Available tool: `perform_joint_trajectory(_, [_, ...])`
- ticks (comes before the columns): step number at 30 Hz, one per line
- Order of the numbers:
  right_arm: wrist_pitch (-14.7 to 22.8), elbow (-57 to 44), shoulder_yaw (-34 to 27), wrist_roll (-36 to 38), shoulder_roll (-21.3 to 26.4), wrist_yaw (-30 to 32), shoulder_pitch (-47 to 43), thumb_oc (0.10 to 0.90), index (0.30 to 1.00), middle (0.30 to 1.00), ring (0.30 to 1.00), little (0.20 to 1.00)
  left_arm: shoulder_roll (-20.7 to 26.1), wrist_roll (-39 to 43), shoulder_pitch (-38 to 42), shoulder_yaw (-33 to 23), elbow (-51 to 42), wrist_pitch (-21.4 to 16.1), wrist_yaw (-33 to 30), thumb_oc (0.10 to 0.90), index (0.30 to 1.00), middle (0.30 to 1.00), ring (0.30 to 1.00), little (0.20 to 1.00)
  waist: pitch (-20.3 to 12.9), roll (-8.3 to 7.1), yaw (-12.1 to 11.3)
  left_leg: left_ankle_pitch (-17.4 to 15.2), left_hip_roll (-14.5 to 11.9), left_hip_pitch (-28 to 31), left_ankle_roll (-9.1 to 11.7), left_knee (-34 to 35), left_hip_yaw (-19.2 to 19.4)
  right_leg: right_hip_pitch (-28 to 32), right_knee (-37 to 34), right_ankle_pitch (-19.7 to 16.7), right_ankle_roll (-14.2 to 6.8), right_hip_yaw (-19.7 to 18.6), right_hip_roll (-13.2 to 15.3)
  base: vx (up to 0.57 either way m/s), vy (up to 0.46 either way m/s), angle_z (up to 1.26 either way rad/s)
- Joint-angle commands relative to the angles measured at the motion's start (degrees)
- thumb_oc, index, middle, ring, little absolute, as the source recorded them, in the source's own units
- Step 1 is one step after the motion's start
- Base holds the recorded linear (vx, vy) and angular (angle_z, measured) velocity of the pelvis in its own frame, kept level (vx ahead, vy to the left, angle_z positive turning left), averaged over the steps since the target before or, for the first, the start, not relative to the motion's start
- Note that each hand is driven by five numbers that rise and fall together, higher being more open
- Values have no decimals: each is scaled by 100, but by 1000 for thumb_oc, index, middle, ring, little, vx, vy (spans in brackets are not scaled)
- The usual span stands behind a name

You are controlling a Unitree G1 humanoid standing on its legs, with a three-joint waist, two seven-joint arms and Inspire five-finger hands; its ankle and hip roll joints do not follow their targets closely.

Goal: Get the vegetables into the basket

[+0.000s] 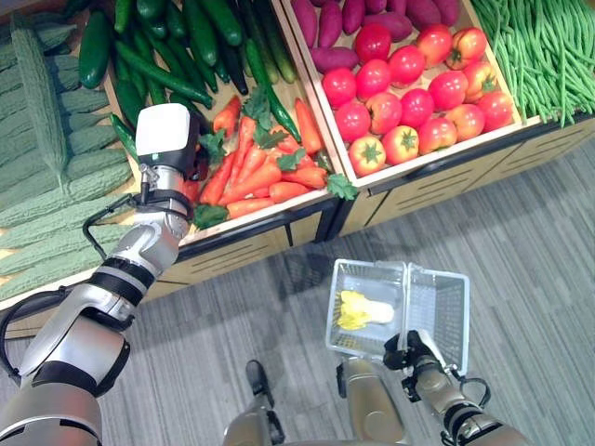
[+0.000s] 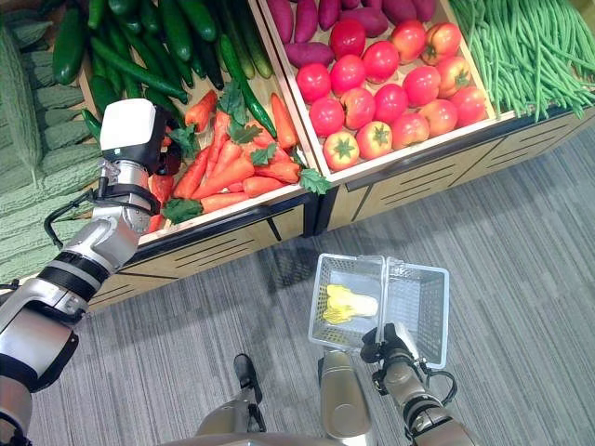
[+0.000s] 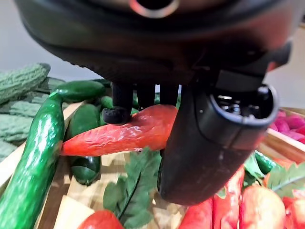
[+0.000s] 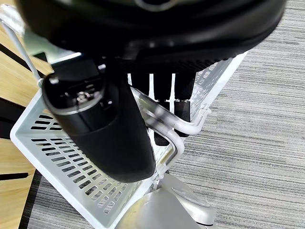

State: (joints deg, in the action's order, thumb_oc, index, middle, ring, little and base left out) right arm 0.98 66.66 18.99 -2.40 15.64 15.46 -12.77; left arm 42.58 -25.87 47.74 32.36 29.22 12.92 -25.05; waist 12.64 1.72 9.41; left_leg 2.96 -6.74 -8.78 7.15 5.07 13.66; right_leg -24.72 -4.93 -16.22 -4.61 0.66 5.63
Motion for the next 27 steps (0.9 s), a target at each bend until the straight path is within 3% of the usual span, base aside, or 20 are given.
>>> perform_joint_trajectory(1, [-154,240,272,-261,21,-23,706,400,300,300,300,300,685,-420,264,-640,-421,-58,-613,400,300,300,300,300,-405,-245,-91,329,-43,-495,25,-7,-692,12,67,256,-567,15,313,0,0,0])
perform_joint_trajectory(12, [-251,281,177,-373,75,-55,791,400,300,300,300,300,773,-662,-85,-1026,-1399,-148,-543,400,300,300,300,300,-493,-243,-205,264,-31,-278,-7,-7,-779,329,66,363,-554,70,343,8,0,3])
perform_joint_trajectory(27, [-450,495,44,-739,155,-253,963,400,300,300,300,300,977,-820,-784,-1568,-2261,-305,-251,400,300,300,300,300,-942,-191,-389,46,44,395,-73,-7,-893,1163,30,602,-585,210,432,22,7,8])
